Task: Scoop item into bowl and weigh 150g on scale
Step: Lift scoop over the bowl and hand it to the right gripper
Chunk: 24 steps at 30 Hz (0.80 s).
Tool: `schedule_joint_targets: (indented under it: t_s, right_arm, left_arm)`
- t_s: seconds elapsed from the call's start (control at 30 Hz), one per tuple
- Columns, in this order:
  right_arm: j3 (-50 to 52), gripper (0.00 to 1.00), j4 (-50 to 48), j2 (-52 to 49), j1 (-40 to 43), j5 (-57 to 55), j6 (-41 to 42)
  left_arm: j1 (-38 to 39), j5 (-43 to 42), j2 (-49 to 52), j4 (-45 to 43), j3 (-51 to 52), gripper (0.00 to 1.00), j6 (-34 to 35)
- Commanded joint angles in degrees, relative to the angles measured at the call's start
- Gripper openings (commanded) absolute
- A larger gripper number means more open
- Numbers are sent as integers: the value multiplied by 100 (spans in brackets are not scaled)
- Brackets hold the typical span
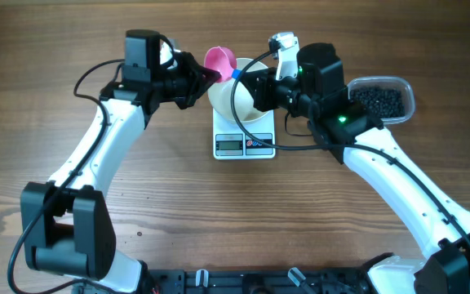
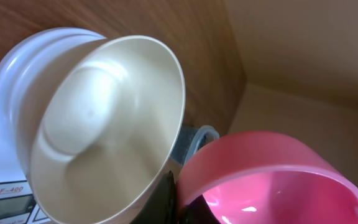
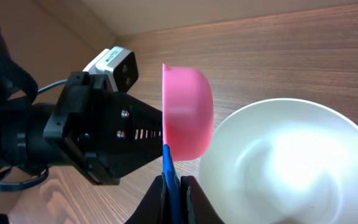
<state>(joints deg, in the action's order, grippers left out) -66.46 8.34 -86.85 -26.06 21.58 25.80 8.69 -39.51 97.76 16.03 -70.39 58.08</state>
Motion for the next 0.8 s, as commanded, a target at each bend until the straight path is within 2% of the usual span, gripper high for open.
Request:
schedule_joint_targets:
  t_s: [0.0,0.17,0.4,0.5,0.67,0.77]
  right_arm:
    - [-68,4,229,168,337,-44,-13]
    - [-68,4,308,168,496,111,-13]
    - [-68,4,243,168,511,269,280]
    - [-68,4,175,168,507,402,446]
    - [-68,4,153,168,507,444,822]
    - [-68,4,83,168,509,551,935]
  left_arm:
    - [-592,192,-245,-138,-105,4,-229]
    - [-800,136,-415,-155,-105,4,-435]
    - [-772,-44,-562,-413,-105,4,-267]
    - [-675,-57,-562,-501,-105,8,-42]
    - [-540,-55,-562,-643,-105,22,-44]
    - [-520,-55,-562,-640,-105,24,-44]
